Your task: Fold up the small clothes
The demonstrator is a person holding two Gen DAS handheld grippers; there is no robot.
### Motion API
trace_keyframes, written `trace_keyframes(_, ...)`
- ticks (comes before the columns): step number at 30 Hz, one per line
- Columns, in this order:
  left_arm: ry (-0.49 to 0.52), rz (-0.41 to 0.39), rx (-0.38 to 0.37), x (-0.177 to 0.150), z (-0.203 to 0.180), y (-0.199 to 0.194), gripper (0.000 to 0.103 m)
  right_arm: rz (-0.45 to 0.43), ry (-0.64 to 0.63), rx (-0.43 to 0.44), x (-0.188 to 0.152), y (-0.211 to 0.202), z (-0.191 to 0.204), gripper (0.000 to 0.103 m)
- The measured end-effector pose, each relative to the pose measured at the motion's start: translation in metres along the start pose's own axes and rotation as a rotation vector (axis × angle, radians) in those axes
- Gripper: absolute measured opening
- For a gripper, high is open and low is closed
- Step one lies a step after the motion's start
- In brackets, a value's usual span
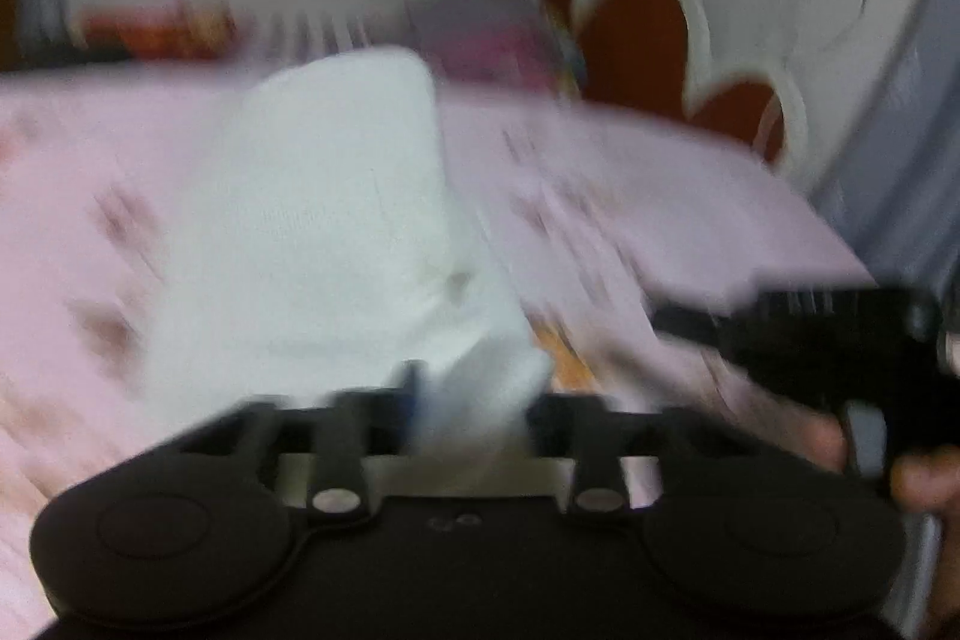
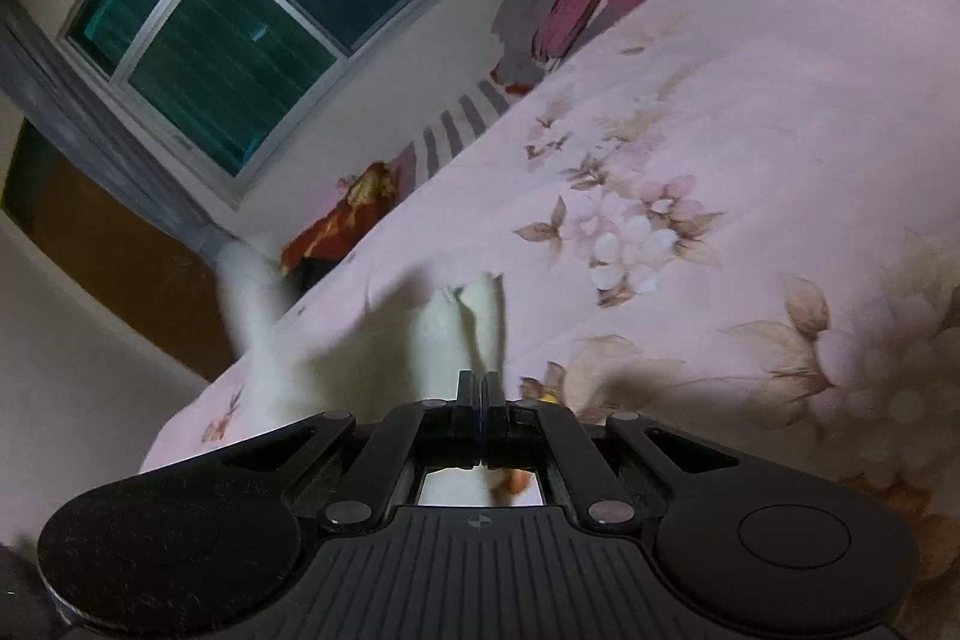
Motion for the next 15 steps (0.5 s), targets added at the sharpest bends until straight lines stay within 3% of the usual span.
trace_keyframes(1,-0.018,0.019,-0.015,-0.005,-0.003,0.0,0.053,0.002,-0.002,-0.026,0.003,-0.002,-0.007,0.068)
trace_keyframes(2,-0.046,0.007,-0.055,-0.005,-0.003,-0.007,0.053,-0.026,-0.01,-0.022,0.007,-0.008,-0.01,0.073)
trace_keyframes(3,-0.077,-0.014,-0.079,-0.003,0.001,-0.016,0.053,-0.053,-0.03,0.014,0.012,-0.013,-0.009,0.072)
trace_keyframes(5,-0.134,-0.085,-0.063,0.013,0.026,-0.036,0.053,-0.017,-0.029,0.048,0.013,-0.011,-0.008,0.065)
trace_keyframes(6,-0.147,-0.124,-0.029,0.022,0.042,-0.043,0.053,0.012,-0.028,0.089,0.012,-0.006,-0.004,0.058)
trace_keyframes(8,-0.171,-0.161,0.063,0.037,0.081,-0.048,0.051,0.07,-0.037,0.143,0.005,0.005,0.008,0.055)
trace_keyframes(11,-0.25,-0.144,0.117,0.048,0.126,-0.035,0.049,0.154,-0.061,0.188,-0.011,0.031,0.031,0.055)
trace_keyframes(15,-0.298,-0.099,0.118,0.041,0.147,-0.012,0.041,0.229,-0.062,0.194,-0.032,0.066,0.041,0.055)
Point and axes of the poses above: each gripper's, at about its wrist camera, not at the fingertips, and y roughly the way its jaws point, z to its left, x to its top, the point moved 10 cm from there along y, roughly the way its jaws point, and after that the axes turned 5 degrees about x, right-handed, at the moved point
